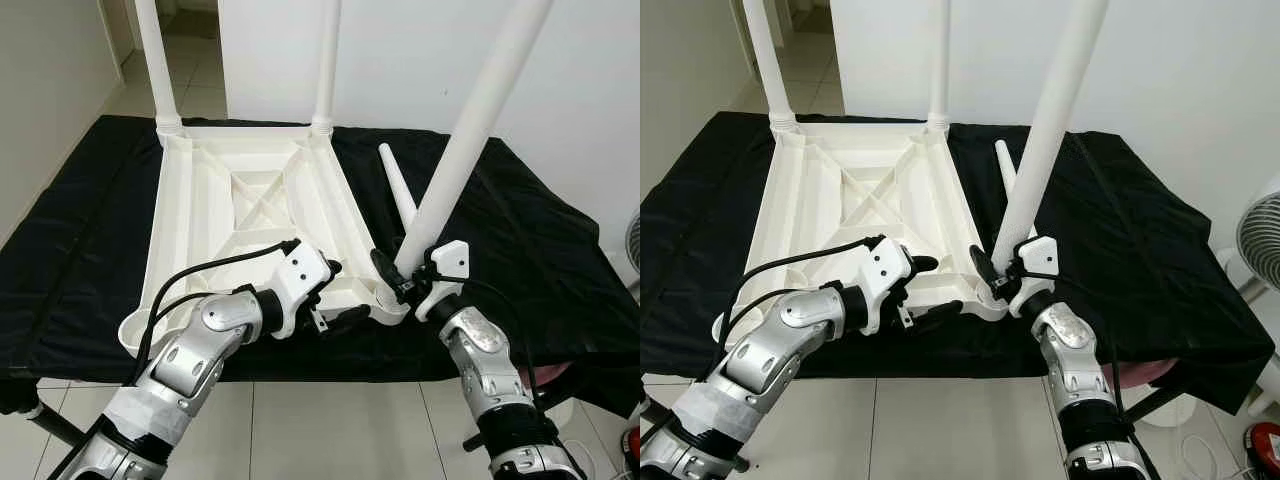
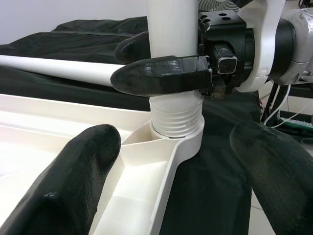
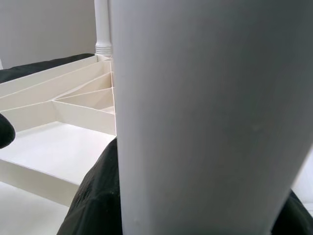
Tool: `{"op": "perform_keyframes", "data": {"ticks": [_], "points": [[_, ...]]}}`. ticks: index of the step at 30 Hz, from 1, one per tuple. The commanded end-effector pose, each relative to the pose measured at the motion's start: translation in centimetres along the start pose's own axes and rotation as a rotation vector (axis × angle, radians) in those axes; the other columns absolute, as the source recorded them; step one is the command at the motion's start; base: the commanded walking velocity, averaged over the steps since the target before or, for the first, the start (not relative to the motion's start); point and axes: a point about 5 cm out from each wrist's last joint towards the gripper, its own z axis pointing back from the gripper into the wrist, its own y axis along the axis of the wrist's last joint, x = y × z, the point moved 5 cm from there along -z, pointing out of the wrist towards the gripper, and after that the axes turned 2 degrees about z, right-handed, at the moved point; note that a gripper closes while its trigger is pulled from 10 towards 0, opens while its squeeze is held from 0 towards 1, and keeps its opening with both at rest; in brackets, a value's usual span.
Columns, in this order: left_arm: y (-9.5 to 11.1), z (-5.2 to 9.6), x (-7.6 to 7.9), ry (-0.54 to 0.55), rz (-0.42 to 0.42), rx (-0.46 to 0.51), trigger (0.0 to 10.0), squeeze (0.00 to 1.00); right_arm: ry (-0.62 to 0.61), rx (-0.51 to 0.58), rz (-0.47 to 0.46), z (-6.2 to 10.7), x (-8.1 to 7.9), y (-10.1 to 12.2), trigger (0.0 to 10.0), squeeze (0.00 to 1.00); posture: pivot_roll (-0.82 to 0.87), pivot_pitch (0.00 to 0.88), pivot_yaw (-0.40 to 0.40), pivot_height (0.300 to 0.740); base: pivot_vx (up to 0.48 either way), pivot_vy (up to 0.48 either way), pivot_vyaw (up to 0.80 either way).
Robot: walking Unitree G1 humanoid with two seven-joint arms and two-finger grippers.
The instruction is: Building children table
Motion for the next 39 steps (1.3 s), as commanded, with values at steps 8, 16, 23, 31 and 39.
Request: {"op": "perform_keyframes", "data": {"ticks": [8,16,23,31,39], "points": [[0.7,-0.4,-0.4,-0.013,-0.028,0.012,10.0,0.00,-0.041,-0.227,-0.096,1.9,-0.7,-5.8,10.0,0.00,-0.05,0.000,-0.031,0.740,0.000,0.000,0.00],[0.7,-0.4,-0.7,-0.013,-0.037,0.011,10.0,0.00,-0.093,-0.224,-0.088,1.9,-0.8,-6.0,10.0,0.00,-0.05,0.000,-0.030,0.740,0.000,0.000,0.00],[0.6,-0.3,-0.7,-0.008,-0.036,0.009,10.0,0.00,-0.223,-0.218,-0.094,1.5,-0.5,-5.7,10.0,0.00,-0.04,0.000,-0.037,0.740,0.000,0.000,0.00],[0.6,-0.3,-0.7,-0.004,-0.038,0.010,10.0,0.00,-0.436,-0.234,-0.095,1.2,1.0,-5.8,10.0,0.00,-0.04,0.000,-0.041,0.740,0.000,0.000,0.00],[0.6,-0.3,-0.8,-0.003,-0.040,0.011,10.0,0.00,-0.521,-0.247,-0.103,1.2,0.7,-6.2,10.0,0.00,-0.04,0.000,-0.038,0.740,0.000,0.000,0.00]]}}
